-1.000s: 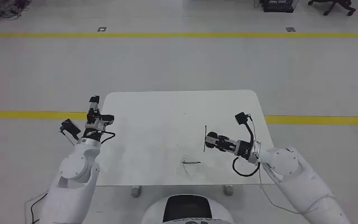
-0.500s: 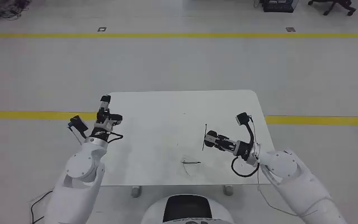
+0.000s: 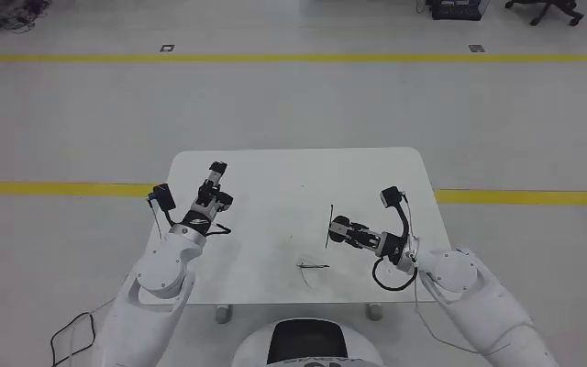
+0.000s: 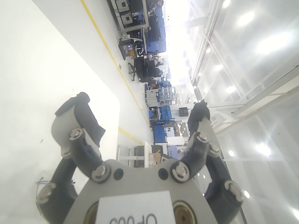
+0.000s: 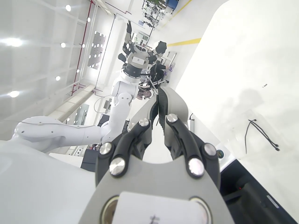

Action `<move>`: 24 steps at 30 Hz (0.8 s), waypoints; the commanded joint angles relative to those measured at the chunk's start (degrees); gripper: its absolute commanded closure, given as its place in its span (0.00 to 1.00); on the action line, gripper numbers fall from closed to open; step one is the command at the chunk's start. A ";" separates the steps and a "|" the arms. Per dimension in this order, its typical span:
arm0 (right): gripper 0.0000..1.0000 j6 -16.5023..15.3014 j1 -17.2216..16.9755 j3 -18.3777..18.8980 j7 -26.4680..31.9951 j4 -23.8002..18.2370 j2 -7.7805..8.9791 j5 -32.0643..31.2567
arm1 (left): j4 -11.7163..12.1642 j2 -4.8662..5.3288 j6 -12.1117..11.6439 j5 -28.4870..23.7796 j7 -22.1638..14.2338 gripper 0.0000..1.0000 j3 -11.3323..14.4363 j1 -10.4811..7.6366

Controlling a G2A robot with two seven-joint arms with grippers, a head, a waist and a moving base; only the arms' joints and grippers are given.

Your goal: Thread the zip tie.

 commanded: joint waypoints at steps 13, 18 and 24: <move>1.00 0.00 4.22 -5.30 -1.96 4.86 -2.24 4.49 | 5.89 0.32 -1.55 2.86 -17.45 0.00 5.79 -5.43; 1.00 0.00 5.07 -5.87 -1.37 5.95 -2.53 5.10 | 6.32 0.34 -1.71 3.32 -17.98 0.00 6.01 -5.85; 1.00 0.14 5.08 -5.92 -1.77 5.86 -2.58 5.01 | 7.02 0.25 -0.79 2.52 -17.80 0.00 6.49 -6.38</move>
